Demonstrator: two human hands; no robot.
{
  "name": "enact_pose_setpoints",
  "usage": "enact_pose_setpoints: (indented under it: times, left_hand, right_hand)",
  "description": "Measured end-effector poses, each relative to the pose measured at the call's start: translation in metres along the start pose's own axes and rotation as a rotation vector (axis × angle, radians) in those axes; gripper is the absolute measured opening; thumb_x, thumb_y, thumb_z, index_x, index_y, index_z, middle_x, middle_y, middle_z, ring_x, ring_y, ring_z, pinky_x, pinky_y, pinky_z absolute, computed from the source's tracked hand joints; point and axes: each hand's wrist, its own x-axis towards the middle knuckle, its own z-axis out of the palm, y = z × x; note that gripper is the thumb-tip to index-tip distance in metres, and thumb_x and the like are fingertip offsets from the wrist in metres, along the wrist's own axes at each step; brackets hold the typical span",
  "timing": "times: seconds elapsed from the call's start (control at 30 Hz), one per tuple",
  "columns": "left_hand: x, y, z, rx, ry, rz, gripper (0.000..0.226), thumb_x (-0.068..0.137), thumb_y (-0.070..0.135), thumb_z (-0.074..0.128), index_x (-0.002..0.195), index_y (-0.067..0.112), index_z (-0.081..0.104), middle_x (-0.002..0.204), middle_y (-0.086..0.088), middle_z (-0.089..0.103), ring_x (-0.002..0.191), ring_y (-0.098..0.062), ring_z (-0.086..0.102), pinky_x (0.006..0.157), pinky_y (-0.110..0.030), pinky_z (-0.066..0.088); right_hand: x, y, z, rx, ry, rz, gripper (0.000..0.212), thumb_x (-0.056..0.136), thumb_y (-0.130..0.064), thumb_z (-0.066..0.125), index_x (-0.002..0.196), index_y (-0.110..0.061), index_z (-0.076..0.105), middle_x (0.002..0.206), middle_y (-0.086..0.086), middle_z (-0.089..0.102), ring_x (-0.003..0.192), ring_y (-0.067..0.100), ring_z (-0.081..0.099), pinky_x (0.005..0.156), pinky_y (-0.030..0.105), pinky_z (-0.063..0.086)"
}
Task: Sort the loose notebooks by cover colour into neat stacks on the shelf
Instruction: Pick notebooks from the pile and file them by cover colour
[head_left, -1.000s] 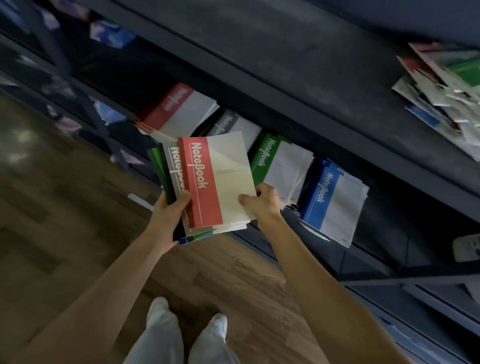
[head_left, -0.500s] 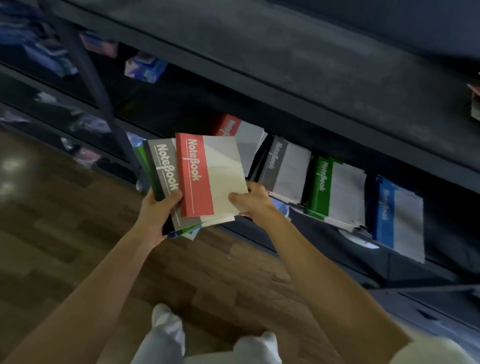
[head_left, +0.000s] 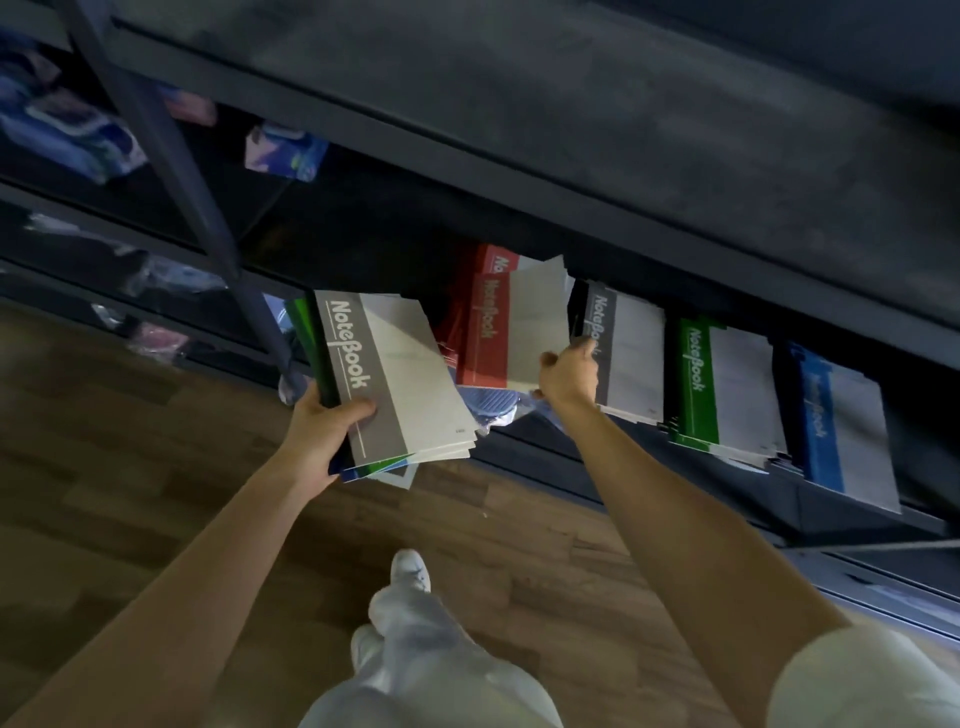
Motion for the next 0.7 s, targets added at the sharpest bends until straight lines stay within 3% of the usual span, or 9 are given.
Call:
enact_pose_setpoints:
  times: [0.1, 0.17, 0.33, 0.57, 0.63, 0.7]
  left_hand:
    - [0.013, 0.014, -0.002, 0.025, 0.010, -0.016, 0.047, 0.089, -0.002, 0.053, 0.131, 0.019, 0.043, 0.100, -0.001, 0.059, 0.090, -0.018, 0.058, 0.066, -0.033, 0.045]
    - [0.022, 0.024, -0.001, 0.037, 0.011, -0.017, 0.042, 0.090, -0.002, 0.051, 0.125, 0.020, 0.045, 0.096, 0.000, 0.059, 0.084, -0.015, 0.056, 0.065, -0.033, 0.044]
    - [0.036, 0.034, -0.002, 0.054, -0.015, -0.035, 0.041, 0.089, -0.005, 0.051, 0.121, 0.020, 0.045, 0.096, 0.000, 0.059, 0.084, -0.016, 0.056, 0.066, -0.033, 0.043]
    - [0.042, 0.040, -0.015, 0.068, -0.140, -0.043, 0.042, 0.088, -0.005, 0.052, 0.118, 0.023, 0.044, 0.097, 0.000, 0.059, 0.086, -0.014, 0.056, 0.064, -0.031, 0.041]
    - [0.045, 0.041, -0.021, 0.102, -0.175, -0.033, 0.044, 0.087, -0.005, 0.053, 0.121, 0.022, 0.044, 0.098, 0.001, 0.059, 0.088, -0.015, 0.055, 0.069, -0.033, 0.042]
    - [0.049, 0.041, -0.029, 0.130, -0.210, -0.029, 0.046, 0.086, -0.006, 0.055, 0.122, 0.022, 0.045, 0.101, 0.001, 0.059, 0.098, -0.021, 0.055, 0.084, -0.039, 0.043]
  right_hand:
    - [0.018, -0.011, 0.010, -0.012, 0.016, 0.050, 0.042, 0.091, 0.000, 0.048, 0.128, -0.005, 0.028, 0.110, 0.017, 0.057, 0.095, 0.034, 0.062, 0.078, 0.045, 0.055]
    - [0.027, -0.014, 0.019, -0.048, 0.020, 0.095, 0.052, 0.090, -0.001, 0.049, 0.135, -0.007, 0.024, 0.110, 0.017, 0.059, 0.091, 0.034, 0.065, 0.079, 0.046, 0.056]
    - [0.034, -0.007, 0.028, -0.187, 0.053, 0.163, 0.046, 0.089, -0.012, 0.054, 0.127, -0.006, 0.030, 0.110, 0.015, 0.061, 0.099, 0.033, 0.061, 0.071, 0.033, 0.045]
    - [0.028, -0.007, 0.040, -0.108, 0.146, 0.250, 0.043, 0.085, -0.027, 0.058, 0.119, -0.007, 0.040, 0.113, 0.017, 0.061, 0.102, 0.035, 0.059, 0.075, 0.037, 0.044]
    - [0.020, -0.009, 0.041, -0.116, 0.154, 0.298, 0.048, 0.089, -0.030, 0.058, 0.124, -0.007, 0.035, 0.118, 0.017, 0.059, 0.106, 0.034, 0.058, 0.075, 0.037, 0.042]
    - [0.005, -0.010, 0.040, -0.087, 0.164, 0.335, 0.057, 0.090, -0.031, 0.060, 0.132, -0.008, 0.030, 0.127, 0.018, 0.053, 0.114, 0.035, 0.054, 0.082, 0.040, 0.044]
